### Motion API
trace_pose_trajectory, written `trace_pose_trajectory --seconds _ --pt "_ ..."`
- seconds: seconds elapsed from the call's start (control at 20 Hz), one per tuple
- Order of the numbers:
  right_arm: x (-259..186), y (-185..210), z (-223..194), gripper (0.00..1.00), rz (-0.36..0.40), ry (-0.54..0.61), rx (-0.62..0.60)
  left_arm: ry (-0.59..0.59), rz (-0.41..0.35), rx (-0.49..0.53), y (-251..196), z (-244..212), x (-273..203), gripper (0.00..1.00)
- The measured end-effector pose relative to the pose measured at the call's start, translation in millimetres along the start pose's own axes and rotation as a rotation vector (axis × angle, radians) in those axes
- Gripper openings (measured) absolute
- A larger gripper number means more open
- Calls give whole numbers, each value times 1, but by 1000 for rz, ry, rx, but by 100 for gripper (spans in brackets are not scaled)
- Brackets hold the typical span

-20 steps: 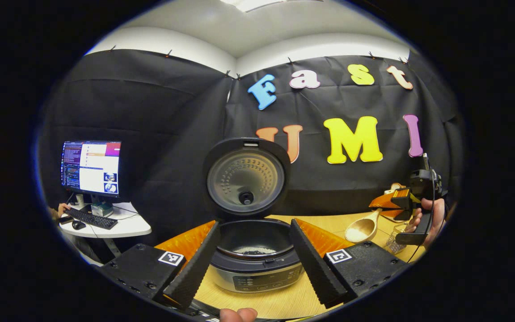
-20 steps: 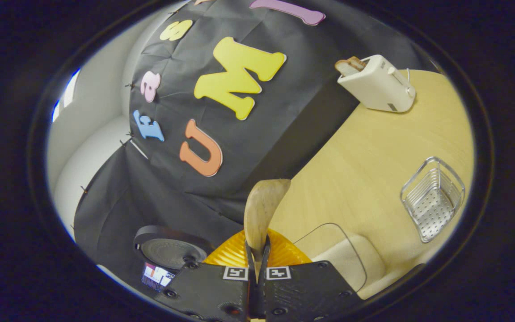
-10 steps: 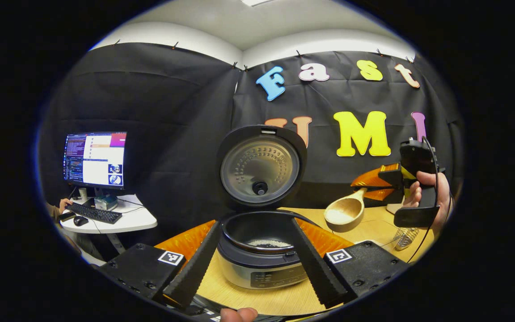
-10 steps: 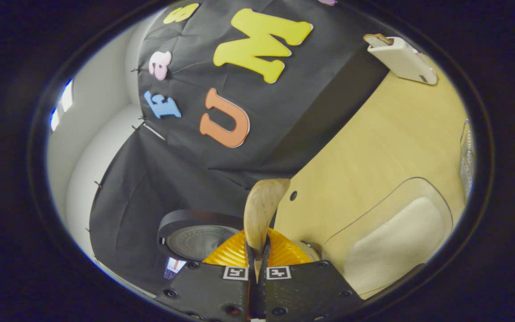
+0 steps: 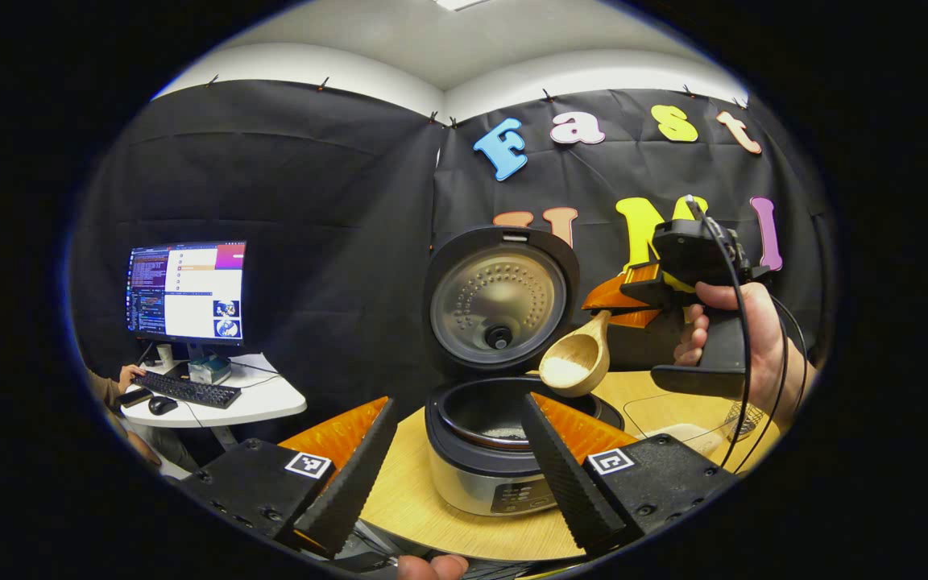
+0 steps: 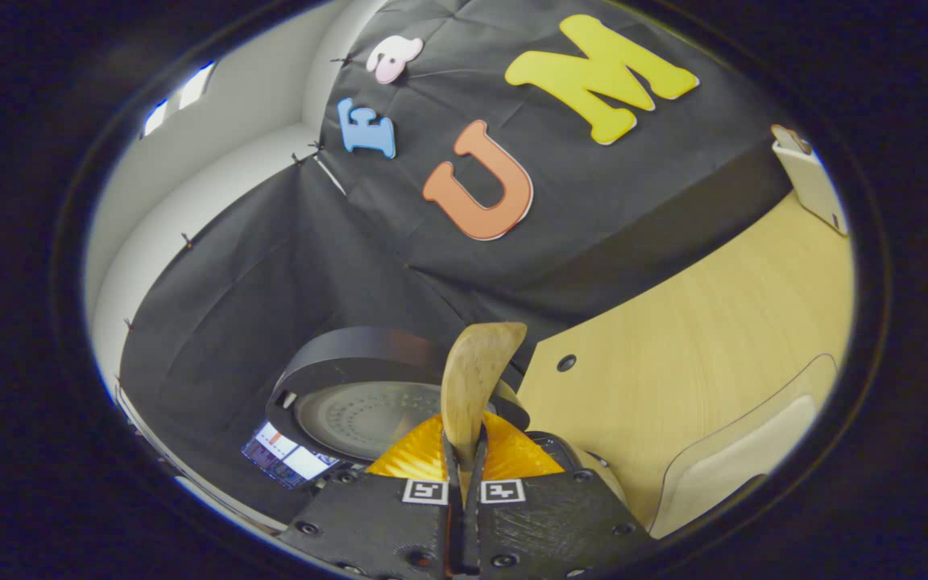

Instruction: Close the left gripper, press the button to open the rice cooker; take a wooden spoon from the chopstick holder with the right hand, scoop a spoonful of rice and pour it into the rice cooker, then put the wooden spoon back into the chopstick holder.

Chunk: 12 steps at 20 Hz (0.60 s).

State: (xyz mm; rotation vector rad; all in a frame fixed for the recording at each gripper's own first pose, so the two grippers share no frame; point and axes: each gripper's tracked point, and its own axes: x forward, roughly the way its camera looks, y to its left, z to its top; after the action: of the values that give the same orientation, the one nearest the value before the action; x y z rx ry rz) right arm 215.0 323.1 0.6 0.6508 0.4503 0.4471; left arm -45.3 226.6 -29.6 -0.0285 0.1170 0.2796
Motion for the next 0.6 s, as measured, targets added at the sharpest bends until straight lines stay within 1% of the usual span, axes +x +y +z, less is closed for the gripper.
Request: trace_pose_trajectory --seconds 0.2,0.35,0.45,0.6 --pt "9 15 -5 0 -11 -22 -150 -1 -10 -2 -1 -3 1 99" --pt "13 26 -13 0 -3 -21 -268 17 0 15 4 -10 1 99" --pt "14 28 -15 0 -2 -27 -295 17 17 24 11 -10 1 99" --pt "14 28 -16 0 -20 -31 -340 18 41 24 21 -11 2 100"
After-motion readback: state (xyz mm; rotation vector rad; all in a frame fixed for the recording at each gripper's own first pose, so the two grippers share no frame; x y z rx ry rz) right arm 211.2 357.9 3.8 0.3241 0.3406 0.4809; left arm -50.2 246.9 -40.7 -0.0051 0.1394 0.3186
